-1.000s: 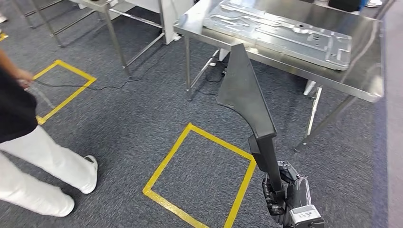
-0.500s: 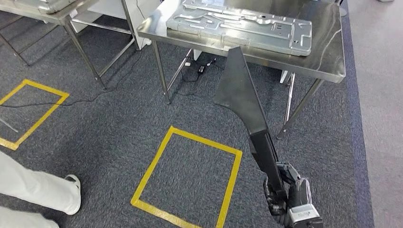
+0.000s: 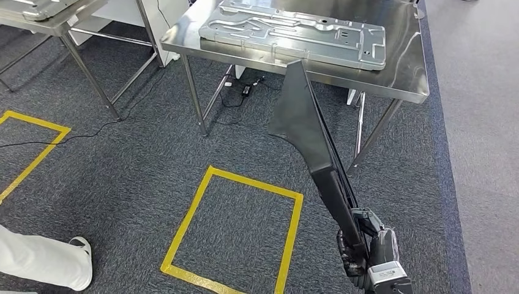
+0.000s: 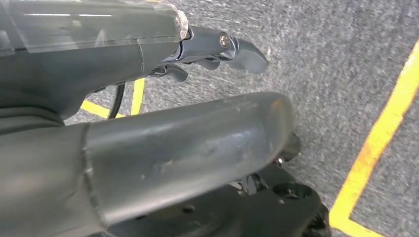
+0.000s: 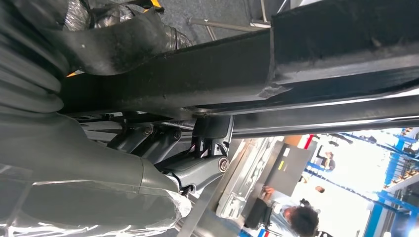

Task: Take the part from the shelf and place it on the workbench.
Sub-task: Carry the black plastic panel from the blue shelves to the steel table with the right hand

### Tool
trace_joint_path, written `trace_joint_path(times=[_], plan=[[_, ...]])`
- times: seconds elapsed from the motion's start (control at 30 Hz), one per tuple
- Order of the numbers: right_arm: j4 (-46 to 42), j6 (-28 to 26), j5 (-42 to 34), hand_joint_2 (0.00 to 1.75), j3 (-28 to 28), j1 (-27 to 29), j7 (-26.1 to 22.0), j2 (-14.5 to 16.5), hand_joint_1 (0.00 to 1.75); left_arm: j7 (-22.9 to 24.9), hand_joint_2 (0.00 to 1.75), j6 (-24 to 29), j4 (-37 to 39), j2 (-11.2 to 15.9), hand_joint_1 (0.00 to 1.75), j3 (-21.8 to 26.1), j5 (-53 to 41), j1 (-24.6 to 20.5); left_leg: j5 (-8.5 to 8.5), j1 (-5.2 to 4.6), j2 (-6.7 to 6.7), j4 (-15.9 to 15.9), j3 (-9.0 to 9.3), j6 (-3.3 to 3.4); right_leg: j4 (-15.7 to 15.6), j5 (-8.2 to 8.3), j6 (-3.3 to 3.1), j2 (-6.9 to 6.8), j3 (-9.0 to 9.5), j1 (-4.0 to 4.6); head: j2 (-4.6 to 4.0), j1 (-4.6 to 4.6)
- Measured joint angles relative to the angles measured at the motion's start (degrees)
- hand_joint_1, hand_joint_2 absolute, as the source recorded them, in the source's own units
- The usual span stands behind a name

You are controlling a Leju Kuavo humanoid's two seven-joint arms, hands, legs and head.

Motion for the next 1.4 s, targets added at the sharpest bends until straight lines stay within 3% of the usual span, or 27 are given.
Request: trace_joint_path(times=[0.07, 0.17, 0.2, 0.23, 0.27, 0.33, 0.4, 0.5, 0.57, 0.67, 0.7, 0.73, 0.77, 0.83, 0.87, 0.93, 1.03, 1.07, 1.1, 1.17, 1.2, 1.23, 1.27, 1.33, 1.4], plan=[[0.0, 0.0, 0.0, 1.75, 0.0, 0.0, 0.0, 0.0, 1.75, 0.0, 0.0, 0.0, -0.1, -0.1, 0.0, 0.0, 0.0, 0.0, 0.43, 0.33, 0.16, -0.8, 0.28, 0.8, 2.4, -1.74, 0.61, -0.09, -1.01, -0.1, 0.0, 0.02], [0.0, 0.0, 0.0, 1.75, 0.0, 0.0, 0.0, 0.0, 1.75, 0.0, 0.0, 0.0, -0.1, -0.1, 0.0, 0.0, 0.0, 0.0, 0.58, 0.39, 0.33, -1.0, 0.27, 1.2, 12.5, -6.62, 1.37, -0.27, -6.0, -0.61, 0.0, 0.01], [0.0, 0.0, 0.0, 1.75, 0.0, 0.1, 0.0, 0.0, 1.75, 0.0, 0.0, 0.0, -0.1, -0.1, 0.0, 0.0, 0.0, 0.0, 0.55, 0.4, 0.35, -1.0, 0.27, 1.18, 14.7, -7.03, 1.58, -0.32, -7.2, -0.78, 0.0, 0.01], [0.0, 0.0, 0.0, 1.75, 0.0, 0.1, 0.0, 0.0, 1.75, 0.0, 0.0, 0.0, -0.1, -0.1, 0.0, 0.0, 0.0, 0.0, 0.49, 0.42, 0.35, -1.0, 0.34, 1.11, 14.8, -6.23, 1.73, -0.38, -7.36, -0.96, 0.0, 0.01], [0.0, 0.0, 0.0, 1.75, 0.0, 0.1, 0.0, 0.0, 1.75, 0.0, 0.0, 0.0, -0.1, -0.2, 0.0, 0.0, 0.0, 0.0, 0.4, 0.47, 0.33, -0.9, 0.46, 0.98, 12.7, -4.45, 1.83, -0.46, -6.42, -1.13, 0.0, 0.01], [0.0, 0.0, 0.0, 1.75, 0.0, 0.0, 0.0, 0.0, 1.75, 0.0, 0.0, -0.1, -0.1, -0.2, 0.0, 0.0, 0.0, 0.0, 0.05, 0.5, 0.26, -0.8, 0.75, 0.47, 4.9, -0.6, 1.86, -0.7, -2.64, -1.33, 0.0, 0.01], [0.0, 0.0, 0.0, 1.75, 0.0, 0.0, 0.0, 0.0, 1.75, 0.0, 0.0, -0.1, -0.1, -0.3, 0.0, 0.0, 0.0, 0.0, -0.25, 0.35, 0.25, -0.6, 0.86, -0.24, 0.1, 0.69, 1.43, -0.74, -0.42, -1.11, 0.0, 0.0], [0.0, 0.0, 0.0, 1.75, 0.0, 0.0, 0.0, 0.0, 1.75, 0.0, 0.0, -0.1, -0.1, -0.3, 0.0, 0.0, 0.0, -0.1, -0.39, 0.38, 0.3, -0.7, 1.02, -1.27, -0.4, 0.59, 0.3, -0.53, -0.33, -0.84, 0.0, -0.01], [0.0, 0.0, 0.0, 1.75, 0.0, 0.0, 0.0, 0.1, 1.75, 0.0, 0.0, -0.1, -0.1, -0.3, 0.0, 0.0, 0.0, -0.2, -1.98, 0.5, 0.26, 1.4, 0.19, -1.72, -0.9, 0.76, -0.63, -0.58, -0.1, -1.02, 0.0, -0.02], [0.0, 0.0, 0.0, 1.75, 0.0, 0.0, 0.0, 0.2, 1.75, 0.0, 0.0, -0.1, -0.1, -0.3, 0.0, 0.0, 0.0, -0.2, -7.13, 0.49, 0.21, 11.9, -4.85, -1.95, -0.9, 0.7, -1.41, -0.72, -0.06, -0.79, 0.0, -0.02], [0.0, 0.0, 0.0, 1.75, 0.0, 0.0, 0.0, 0.2, 1.75, 0.0, 0.0, -0.1, -0.1, -0.3, 0.0, 0.0, 0.0, -0.1, -7.93, 0.47, 0.21, 14.9, -6.38, -1.94, -0.9, 0.64, -1.53, -0.7, -0.06, -0.6, 0.0, -0.02], [0.0, 0.0, 0.0, 1.75, 0.0, 0.0, 0.0, 0.2, 1.75, 0.0, 0.0, -0.1, -0.1, -0.3, 0.0, 0.0, 0.0, 0.0, -7.6, 0.45, 0.21, 15.9, -7.03, -1.85, -0.8, 0.57, -1.63, -0.66, -0.01, -0.43, 0.0, -0.02], [0.0, 0.0, 0.0, 1.75, 0.0, 0.0, 0.0, 0.2, 1.75, 0.0, 0.0, -0.1, -0.1, -0.3, 0.0, 0.0, 0.0, 0.0, -6.09, 0.41, 0.2, 14.5, -6.49, -1.64, -0.7, 0.49, -1.7, -0.58, 0.1, -0.26, 0.0, -0.02], [0.0, -0.1, 0.5, 1.75, 0.0, 0.0, 0.2, 0.2, 1.75, 0.1, 0.0, 0.0, -0.2, -0.3, 0.0, 0.0, 0.0, 0.0, -2.05, 0.16, 0.15, 6.7, -2.98, -0.77, -0.7, 0.18, -1.68, -0.42, 0.39, -0.07, 0.0, -0.02], [0.0, -0.2, 1.5, 1.75, 0.0, -0.1, 0.5, 0.2, 1.75, 0.4, 0.0, 0.0, -0.3, -0.3, 0.0, 0.0, -0.1, 0.0, -0.86, -0.06, 0.18, 3.0, -1.34, -0.32, -0.6, -0.05, -1.49, -0.36, 0.46, 0.08, 0.0, -0.02], [0.0, -0.5, 4.1, 1.75, 0.0, -0.1, 1.7, 0.2, 1.75, 1.1, 0.0, 0.1, -0.5, -0.3, 0.0, 0.0, -0.3, -0.1, -0.62, -0.5, 0.23, -0.5, 0.08, 0.41, -0.5, -0.08, -0.79, -0.38, 0.59, 0.03, 0.0, -0.02], [0.0, -0.7, 6.1, 1.75, 0.0, -0.2, 2.9, 0.2, 1.75, 1.7, 0.0, 0.2, -0.7, -0.5, 0.0, 0.0, -0.4, -0.1, -0.23, -0.39, 0.16, -1.6, 0.98, 1.25, 0.5, 0.3, 0.5, -0.47, 0.69, -0.13, 0.0, -0.02], [0.0, -0.8, 6.3, 1.75, 0.0, -0.3, 3.1, 0.1, 1.75, 1.8, 0.0, 0.3, -0.7, -0.5, 0.0, 0.0, -0.4, -0.1, -0.14, -0.27, 0.16, -1.8, 1.41, 1.46, 1.6, -0.53, 0.9, -0.49, 0.22, -0.2, 0.0, 0.0], [0.0, -0.8, 6.4, 1.75, 0.0, -0.4, 3.2, 0.1, 1.75, 1.8, 0.0, 0.3, -0.8, -0.5, 0.0, 0.0, -0.4, 0.0, -0.08, -0.16, 0.16, -1.9, 1.77, 1.58, 3.9, -2.04, 1.26, -0.51, -0.85, -0.34, 0.0, -0.01], [0.0, -0.8, 6.6, 1.75, 0.0, -0.4, 3.3, 0.1, 1.75, 1.9, 0.0, 0.3, -1.0, -0.6, 0.0, 0.0, -0.4, 0.0, -0.46, -0.16, 0.2, -1.9, 2.1, 1.63, 10.9, -5.45, 1.87, -0.53, -4.85, -0.62, 0.0, 0.0], [0.0, -0.8, 6.6, 1.75, 0.0, -0.4, 3.4, 0.1, 1.75, 1.9, 0.0, 0.3, -1.0, -0.6, 0.0, 0.0, -0.5, 0.0, -0.74, -0.14, 0.21, -1.9, 2.34, 1.54, 13.8, -6.33, 2.08, -0.55, -6.88, -0.76, 0.0, -0.01], [0.0, -0.8, 6.7, 1.75, 0.0, -0.4, 3.4, 0.1, 1.75, 1.9, 0.0, 0.3, -1.0, -0.6, 0.0, 0.0, -0.5, 0.1, -1.11, -0.09, 0.21, -1.8, 2.73, 1.42, 15.0, -6.11, 2.19, -0.57, -8.11, -0.91, 0.0, -0.01], [0.0, -0.8, 6.7, 1.75, 0.0, -0.4, 3.4, 0.1, 1.75, 1.9, 0.0, 0.3, -1.0, -0.6, 0.0, 0.0, -0.5, 0.1, -1.55, 0.0, 0.19, -1.8, 3.28, 1.27, 13.9, -4.77, 2.2, -0.61, -8.21, -1.06, 0.0, -0.01], [0.0, -0.8, 6.8, 1.75, 0.0, -0.4, 3.5, 0.1, 1.75, 1.9, 0.0, 0.3, -1.0, -0.7, 0.0, 0.0, -0.5, 0.2, -2.65, 0.21, 0.16, -1.8, 4.57, 0.83, 7.1, -0.11, 2.23, -0.81, -6.04, -1.36, 0.0, -0.01], [0.1, -0.8, 6.9, 1.75, 0.0, -0.5, 3.9, 0.1, 1.75, 2.0, 0.0, 0.3, -1.0, -0.7, 0.0, 0.1, -0.5, 0.1, -3.73, 0.3, 0.18, -1.9, 5.57, 0.06, 1.9, 1.99, 1.78, -1.27, -4.3, -1.11, 0.0, 0.01]])
